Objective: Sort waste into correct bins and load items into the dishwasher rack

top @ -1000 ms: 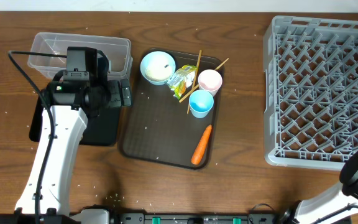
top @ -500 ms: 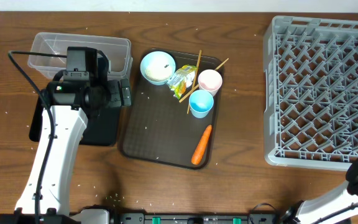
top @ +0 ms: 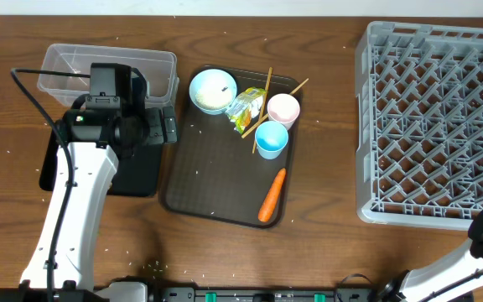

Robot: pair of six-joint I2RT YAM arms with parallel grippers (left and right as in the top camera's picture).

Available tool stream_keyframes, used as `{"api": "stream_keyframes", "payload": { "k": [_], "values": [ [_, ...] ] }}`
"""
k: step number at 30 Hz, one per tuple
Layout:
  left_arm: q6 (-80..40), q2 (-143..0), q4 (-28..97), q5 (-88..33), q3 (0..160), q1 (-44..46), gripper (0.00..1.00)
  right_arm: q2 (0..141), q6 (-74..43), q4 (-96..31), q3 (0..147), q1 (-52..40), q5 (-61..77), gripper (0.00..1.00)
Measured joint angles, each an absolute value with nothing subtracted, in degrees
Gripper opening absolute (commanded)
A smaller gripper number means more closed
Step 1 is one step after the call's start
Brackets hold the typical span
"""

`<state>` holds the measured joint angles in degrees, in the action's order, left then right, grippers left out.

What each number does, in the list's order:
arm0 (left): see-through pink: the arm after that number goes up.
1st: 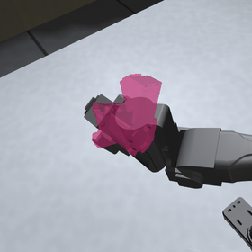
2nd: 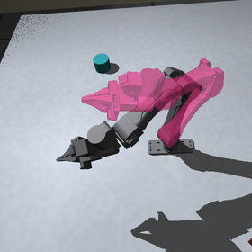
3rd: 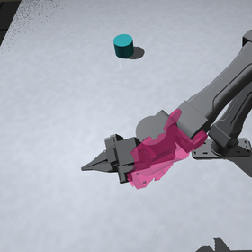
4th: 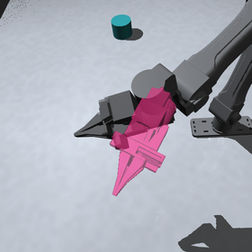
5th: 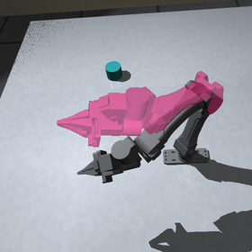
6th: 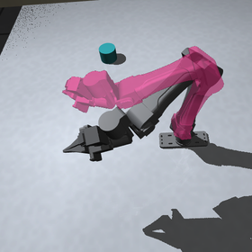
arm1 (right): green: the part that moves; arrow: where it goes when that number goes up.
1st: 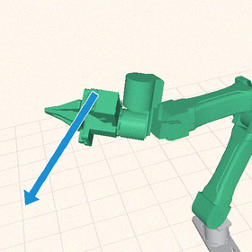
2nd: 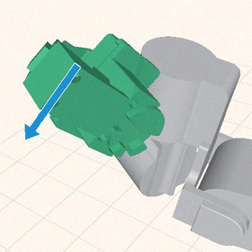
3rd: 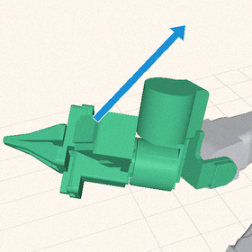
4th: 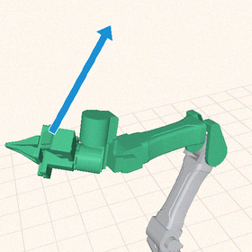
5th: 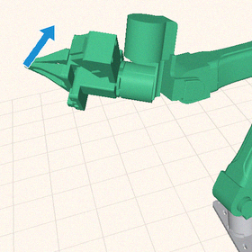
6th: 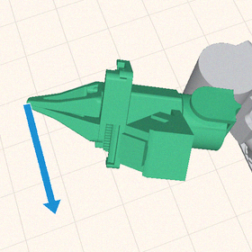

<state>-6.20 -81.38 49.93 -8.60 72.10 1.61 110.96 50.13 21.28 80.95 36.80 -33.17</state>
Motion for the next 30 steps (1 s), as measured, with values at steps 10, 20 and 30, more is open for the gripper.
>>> {"api": "stream_keyframes", "payload": {
  "k": [10,20,30],
  "values": [
    [-6.2,-81.4,49.9,-8.6,72.1,1.6,0.98,111.1,50.1,20.4,80.9,26.1,-37.3,0.86],
    [-6.2,-81.4,49.9,-8.6,72.1,1.6,0.98,111.1,50.2,20.9,80.9,10.5,-44.8,0.99],
    [-6.2,-81.4,49.9,-8.6,72.1,1.6,0.98,111.1,50.0,24.1,80.9,-1.7,-56.0,0.99]
  ]
}}
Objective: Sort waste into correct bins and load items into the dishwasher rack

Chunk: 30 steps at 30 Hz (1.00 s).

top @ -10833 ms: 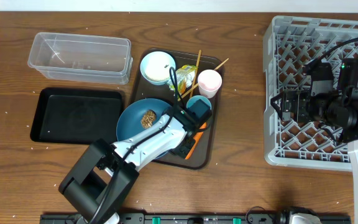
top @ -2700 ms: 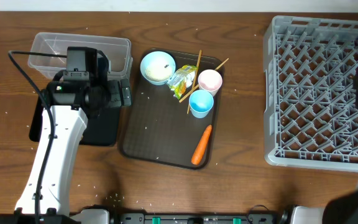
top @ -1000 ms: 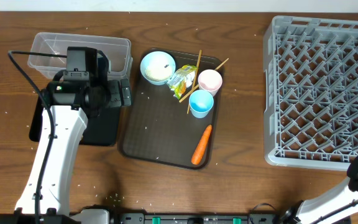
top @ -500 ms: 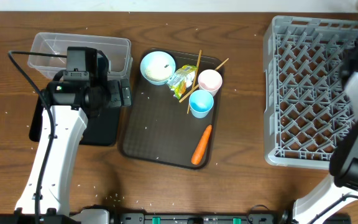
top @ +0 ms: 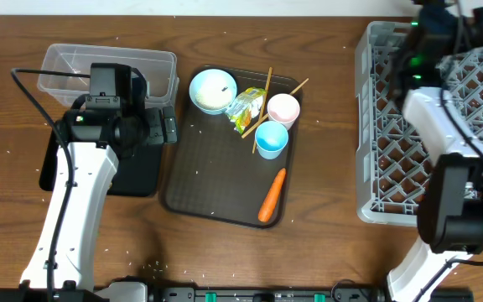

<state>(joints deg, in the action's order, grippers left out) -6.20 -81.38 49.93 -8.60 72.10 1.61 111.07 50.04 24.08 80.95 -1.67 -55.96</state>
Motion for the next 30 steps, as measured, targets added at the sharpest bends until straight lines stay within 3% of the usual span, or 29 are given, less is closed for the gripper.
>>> {"api": "stream_keyframes", "payload": {
  "k": [6,9,14,19,30],
  "values": [
    [-6.2,-81.4,49.9,-8.6,72.1,1.6,0.98,111.0,44.5,19.9,81.0,-11.6,-58.9,0.99],
    [-6.2,-81.4,50.0,-8.6,72.1,1.6,0.98,110.7,38.0,10.6,81.2,-15.8,-56.2,0.99],
    [-6.2,-81.4,49.9,-8.6,72.1,1.6,0.98,108.6,23.3,-7.3,81.1,-20.6,-43.2,0.98],
    [-6.2,-81.4,49.9,-8.6,72.1,1.6,0.98,104.2,9.6,-17.4,81.2,-21.7,-26.0,0.95],
    [-6.2,-81.4,49.9,-8.6,72.1,1.6,0.98,102.0,-0.8,-27.5,81.2,-21.7,-0.6,0.74]
  ]
}}
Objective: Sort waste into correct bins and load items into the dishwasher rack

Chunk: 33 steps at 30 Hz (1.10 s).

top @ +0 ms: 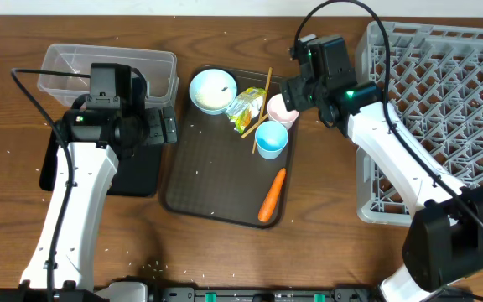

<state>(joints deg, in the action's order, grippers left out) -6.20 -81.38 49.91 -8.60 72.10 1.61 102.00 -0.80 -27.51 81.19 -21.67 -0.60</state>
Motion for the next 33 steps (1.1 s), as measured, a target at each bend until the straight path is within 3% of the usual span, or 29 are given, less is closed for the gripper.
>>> {"api": "stream_keyframes", "payload": {
  "k": [4,15,21,27,33],
  "values": [
    [-6.2,-81.4,49.9,-8.6,72.1,1.6,0.98,103.5,-3.6,-28.5,81.1,-21.7,1.5,0.65],
    [-6.2,-81.4,49.8,-8.6,72.1,1.6,0.98,103.4,-8.1,-29.4,80.8,-17.7,5.6,0.68],
    [-6.2,-81.4,45.0,-12.3,72.1,1.6,0.98,94.1,-8.7,-34.4,80.6,-10.4,9.0,0.71],
    [-8.3,-82.8,28.9,-19.8,72.1,2.2,0.99,83.4,-7.5,-42.8,80.7,-2.2,9.7,0.71],
    [-10.1,-93.1,14.5,-25.9,73.7,8.2,0.99,82.0,-6.9,-47.8,80.7,0.7,10.3,0.7]
  ]
}}
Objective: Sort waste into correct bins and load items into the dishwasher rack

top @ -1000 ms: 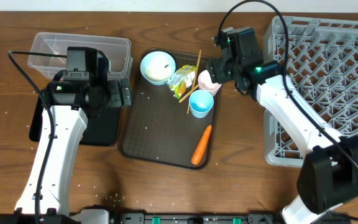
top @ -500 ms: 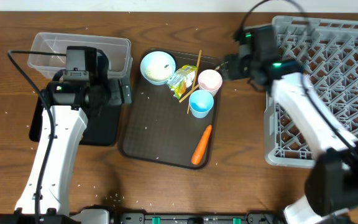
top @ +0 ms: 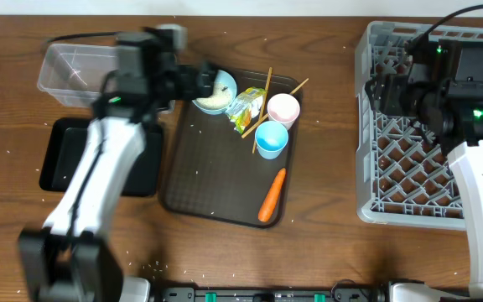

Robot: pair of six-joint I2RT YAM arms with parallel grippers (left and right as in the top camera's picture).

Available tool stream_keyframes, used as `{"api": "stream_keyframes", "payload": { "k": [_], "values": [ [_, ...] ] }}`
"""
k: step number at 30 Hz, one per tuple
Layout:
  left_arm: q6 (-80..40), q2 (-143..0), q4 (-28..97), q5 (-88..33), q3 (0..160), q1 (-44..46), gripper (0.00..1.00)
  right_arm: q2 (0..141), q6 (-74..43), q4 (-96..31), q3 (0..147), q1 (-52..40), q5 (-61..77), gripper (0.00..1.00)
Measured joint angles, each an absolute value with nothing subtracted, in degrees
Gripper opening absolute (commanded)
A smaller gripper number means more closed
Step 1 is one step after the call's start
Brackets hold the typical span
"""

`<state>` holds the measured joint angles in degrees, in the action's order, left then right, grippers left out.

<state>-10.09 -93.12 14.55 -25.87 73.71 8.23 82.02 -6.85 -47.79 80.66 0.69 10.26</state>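
On the dark tray (top: pixel 208 184) lie a light blue bowl (top: pixel 220 92), a green-yellow wrapper (top: pixel 246 109), chopsticks (top: pixel 263 105), a pink cup (top: pixel 283 108), a blue cup (top: pixel 271 139) and a carrot (top: pixel 272 195). My left gripper (top: pixel 198 82), blurred, is at the bowl's left rim; its state does not show. My right gripper (top: pixel 376 89) hangs over the left edge of the grey dishwasher rack (top: pixel 430 168), with nothing visibly in it and its jaws unclear.
A clear plastic bin (top: pixel 70 71) stands at the back left, with a black bin (top: pixel 65 164) in front of it, beside the tray. The left arm stretches across the black bin. White crumbs dot the wooden table.
My left gripper has gone from over the black bin's right edge up to the bowl's left rim. My right gripper has left the pink cup and is back over the rack's left edge.
The left arm rested over the black bin through every earlier moment. The right arm was first out of view at the lower right, then over the rack's back, then beside the pink cup. Now it is over the rack's left edge; everything on the tray lies where it was.
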Motion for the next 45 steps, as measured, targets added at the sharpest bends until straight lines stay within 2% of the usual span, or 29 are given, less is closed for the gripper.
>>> {"api": "stream_keyframes", "payload": {
  "k": [6,11,13,16,27,29,39,45],
  "values": [
    [-9.2,-108.1,16.8,-25.6,82.5,18.8,0.99,82.1,-6.2,-50.8,80.6,0.9,10.5,0.7],
    [-7.4,-113.3,20.4,-21.9,86.9,24.9,0.99,82.1,-5.8,-52.2,80.6,0.9,10.5,0.68],
    [-7.2,-114.2,21.1,-20.5,87.3,26.2,0.95,82.1,-5.8,-52.7,80.6,0.9,10.5,0.68],
    [-7.0,-115.5,21.7,-18.9,87.5,26.9,0.67,82.1,-5.8,-53.0,80.6,0.9,10.5,0.68],
    [-5.9,-118.3,22.0,-17.2,87.5,26.7,0.2,82.1,-5.8,-53.5,80.6,0.9,9.3,0.67],
    [-6.2,-118.3,22.1,-17.0,87.5,26.7,0.06,82.1,-5.8,-53.7,80.6,0.9,9.2,0.68],
    [-6.4,-118.3,19.6,-17.3,87.5,26.6,0.06,82.1,-5.8,-55.0,80.6,0.9,9.4,0.67],
    [-9.3,-115.7,19.5,-26.2,87.5,23.6,0.06,82.1,-5.7,-52.4,80.6,0.9,13.5,0.68]
  ]
}}
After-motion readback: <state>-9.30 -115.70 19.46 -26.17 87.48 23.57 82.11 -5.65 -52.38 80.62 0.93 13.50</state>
